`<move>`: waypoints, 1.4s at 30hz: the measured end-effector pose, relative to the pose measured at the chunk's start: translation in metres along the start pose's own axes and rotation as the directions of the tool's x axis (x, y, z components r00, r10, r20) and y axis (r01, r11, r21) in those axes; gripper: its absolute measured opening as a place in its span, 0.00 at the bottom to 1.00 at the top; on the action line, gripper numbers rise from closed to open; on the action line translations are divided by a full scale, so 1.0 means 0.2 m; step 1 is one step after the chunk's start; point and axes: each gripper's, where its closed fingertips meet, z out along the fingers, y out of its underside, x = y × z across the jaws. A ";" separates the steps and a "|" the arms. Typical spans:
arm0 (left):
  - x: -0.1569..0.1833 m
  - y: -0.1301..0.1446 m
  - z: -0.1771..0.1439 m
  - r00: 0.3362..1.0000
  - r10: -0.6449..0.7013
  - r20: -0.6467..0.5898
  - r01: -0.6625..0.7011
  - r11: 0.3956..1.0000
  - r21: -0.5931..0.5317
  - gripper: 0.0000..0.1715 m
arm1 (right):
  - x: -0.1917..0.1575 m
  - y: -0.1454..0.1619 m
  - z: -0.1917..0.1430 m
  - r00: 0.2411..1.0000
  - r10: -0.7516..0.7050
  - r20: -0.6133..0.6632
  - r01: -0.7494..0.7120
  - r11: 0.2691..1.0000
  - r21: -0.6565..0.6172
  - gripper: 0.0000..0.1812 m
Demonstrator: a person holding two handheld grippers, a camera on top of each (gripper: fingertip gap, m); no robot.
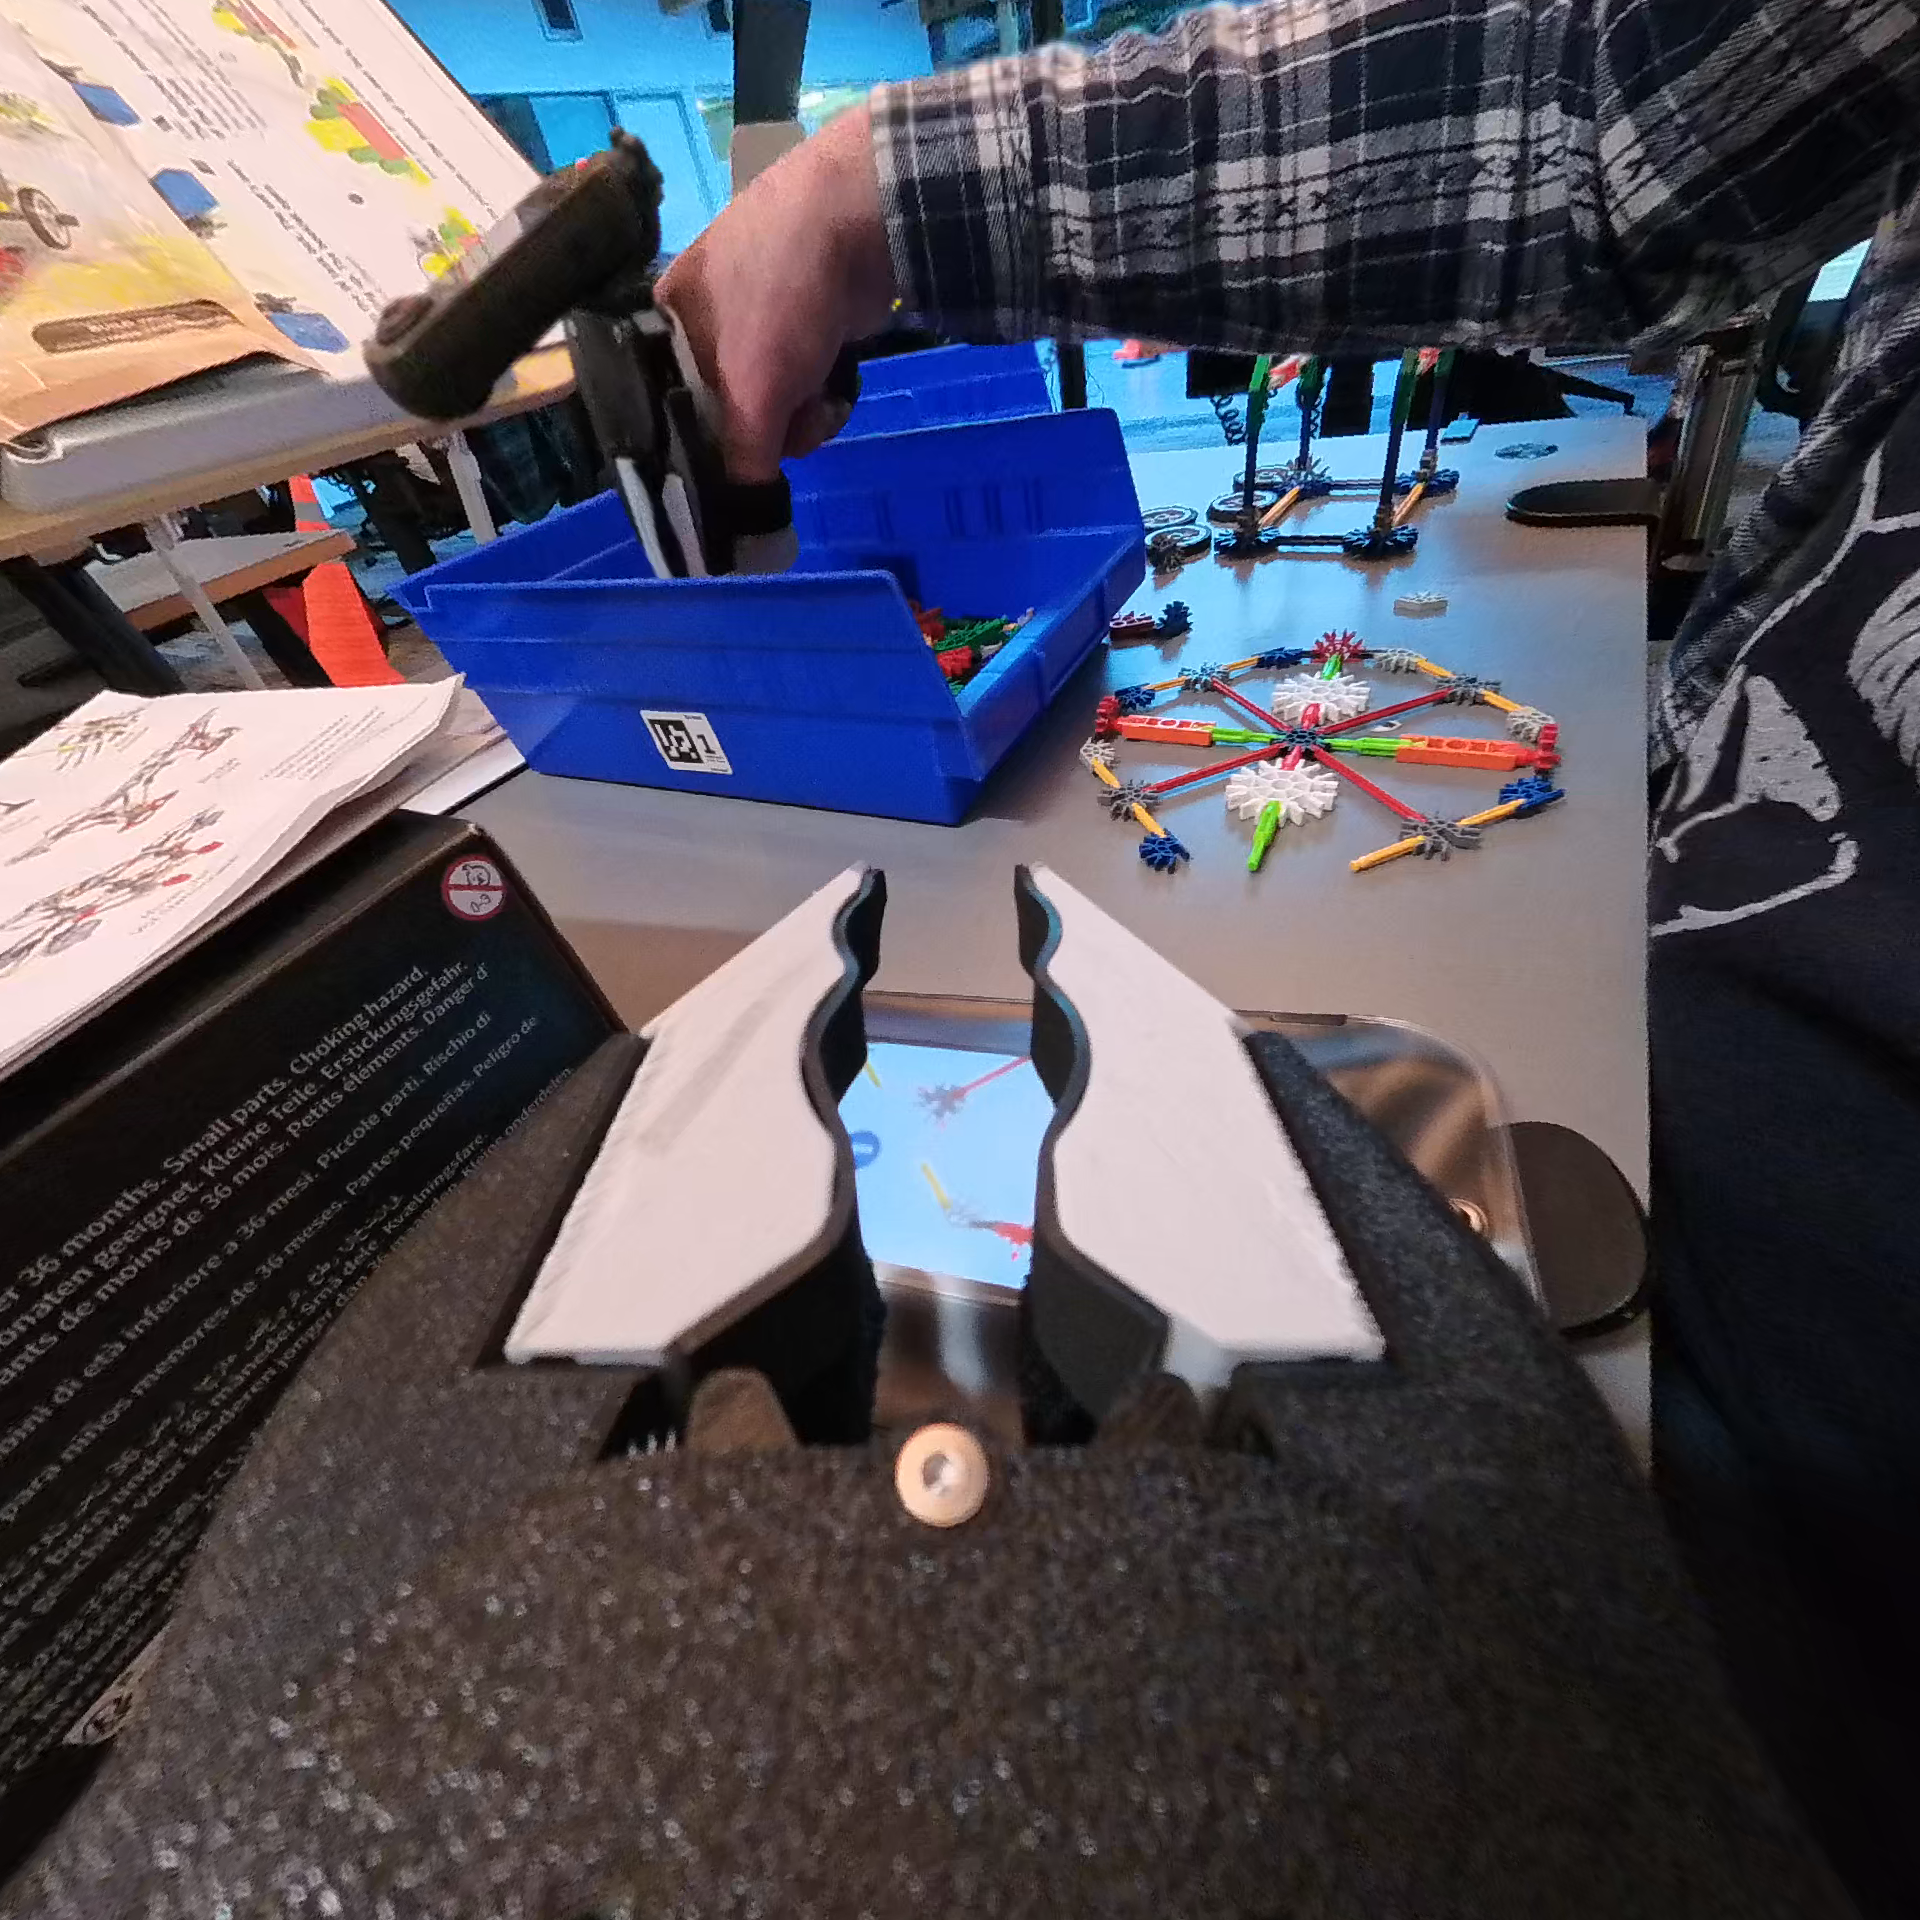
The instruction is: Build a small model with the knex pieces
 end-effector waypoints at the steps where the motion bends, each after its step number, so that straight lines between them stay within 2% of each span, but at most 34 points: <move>1: 0.00 0.00 0.00 1.000 -0.001 0.001 0.001 1.000 0.000 0.14 | -0.01 0.00 -0.02 1.000 0.001 0.006 -0.001 1.000 0.009 0.08; 8: 0.00 0.00 0.00 1.000 -0.007 0.003 0.007 1.000 0.001 0.15 | -0.05 0.00 -0.13 0.999 -0.038 0.024 0.037 0.998 0.057 0.12; 12: 0.00 0.00 0.00 1.000 -0.006 0.002 0.006 1.000 -0.001 0.15 | -0.18 0.03 -0.14 0.989 -0.099 0.109 0.092 0.994 0.061 0.15; 17: 0.00 0.00 0.00 1.000 -0.001 0.002 0.001 1.000 -0.003 0.15 | -0.30 0.16 -0.08 0.968 -0.194 0.161 0.205 0.977 -0.059 0.15; 20: 0.00 0.00 0.00 1.000 0.002 0.002 -0.002 1.000 -0.004 0.15 | -0.32 0.11 -0.05 0.970 -0.185 0.156 0.191 0.981 -0.026 0.16; 23: 0.00 0.00 0.00 1.000 0.002 0.003 -0.002 1.000 -0.004 0.15 | -0.35 0.01 -0.04 0.969 -0.167 0.182 0.157 0.985 0.064 0.23; 24: 0.00 0.00 0.00 1.000 0.002 0.003 -0.002 1.000 -0.004 0.15 | -0.35 0.00 -0.02 0.971 -0.161 0.178 0.155 0.987 0.051 0.23; 26: 0.00 0.00 0.00 1.000 0.003 0.004 -0.003 1.000 -0.003 0.15 | -0.34 0.00 0.03 0.971 -0.187 0.151 0.187 0.982 0.011 0.12; 28: 0.00 0.00 -0.01 1.000 0.004 0.004 -0.004 1.000 -0.004 0.15 | -0.30 -0.06 0.03 0.976 -0.193 0.095 0.190 0.981 0.044 0.07; 30: 0.00 0.00 -0.01 1.000 0.003 0.004 -0.003 1.000 -0.003 0.15 | -0.28 -0.14 -0.02 0.984 -0.140 0.108 0.123 0.981 0.147 0.08; 32: 0.00 0.00 -0.01 1.000 0.002 0.003 -0.002 1.000 0.000 0.15 | -0.24 -0.14 -0.08 0.989 -0.112 0.091 0.095 0.980 0.174 0.12; 36: 0.00 0.00 -0.01 1.000 -0.001 0.000 0.001 1.000 0.001 0.15 | -0.19 0.02 -0.15 0.986 -0.156 0.055 0.152 0.986 0.064 0.17; 38: 0.00 0.00 -0.01 1.000 -0.001 0.000 0.001 1.000 0.001 0.15 | -0.21 0.17 -0.15 0.974 -0.217 0.068 0.221 0.974 -0.057 0.18; 42: 0.00 0.00 -0.01 1.000 -0.001 0.000 0.001 1.000 -0.001 0.15 | -0.26 0.41 -0.08 0.948 -0.301 0.105 0.319 0.900 -0.297 0.18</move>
